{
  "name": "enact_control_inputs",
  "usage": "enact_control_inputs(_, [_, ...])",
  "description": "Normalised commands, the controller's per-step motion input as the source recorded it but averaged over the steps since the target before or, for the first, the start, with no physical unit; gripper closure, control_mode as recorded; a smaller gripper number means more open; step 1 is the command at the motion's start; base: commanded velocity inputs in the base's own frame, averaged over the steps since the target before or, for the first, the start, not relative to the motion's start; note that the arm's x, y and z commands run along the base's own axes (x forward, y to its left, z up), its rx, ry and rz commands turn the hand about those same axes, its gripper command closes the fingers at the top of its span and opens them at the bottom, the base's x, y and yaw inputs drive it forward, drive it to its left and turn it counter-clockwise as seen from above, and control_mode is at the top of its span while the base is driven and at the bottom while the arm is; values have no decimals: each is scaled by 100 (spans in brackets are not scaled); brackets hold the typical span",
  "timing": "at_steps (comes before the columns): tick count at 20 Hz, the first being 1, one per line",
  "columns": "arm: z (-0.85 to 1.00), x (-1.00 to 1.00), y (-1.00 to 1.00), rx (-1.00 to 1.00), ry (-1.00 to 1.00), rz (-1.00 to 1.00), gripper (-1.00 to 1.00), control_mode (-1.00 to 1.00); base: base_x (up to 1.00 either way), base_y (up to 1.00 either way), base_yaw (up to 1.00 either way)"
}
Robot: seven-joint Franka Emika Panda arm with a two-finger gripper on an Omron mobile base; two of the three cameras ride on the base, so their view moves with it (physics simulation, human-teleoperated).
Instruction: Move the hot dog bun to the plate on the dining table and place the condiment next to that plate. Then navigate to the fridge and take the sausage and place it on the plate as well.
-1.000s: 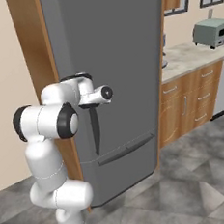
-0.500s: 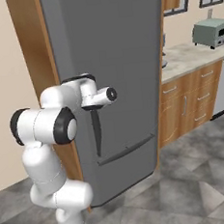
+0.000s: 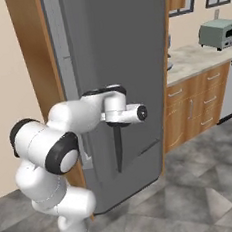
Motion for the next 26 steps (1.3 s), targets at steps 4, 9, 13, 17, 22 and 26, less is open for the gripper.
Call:
enact_control_inputs(4, [22, -8, -100, 5, 0, 0, 100, -100, 0, 0, 0])
enact_control_inputs(9, [41, 53, -86, 3, 0, -10, -100, -100, 0, 0, 0])
enact_control_inputs(13, [13, 100, -91, 0, 0, -45, -100, -100, 0, 0, 0])
enact_control_inputs(17, [14, 8, -82, 0, -3, -34, -100, -100, 0, 0, 0])
enact_control_inputs(22, [45, -100, -2, 0, -36, -6, -100, -100, 0, 0, 0])
enact_control_inputs(26, [28, -100, 79, -6, -35, 0, -100, -100, 0, 0, 0])
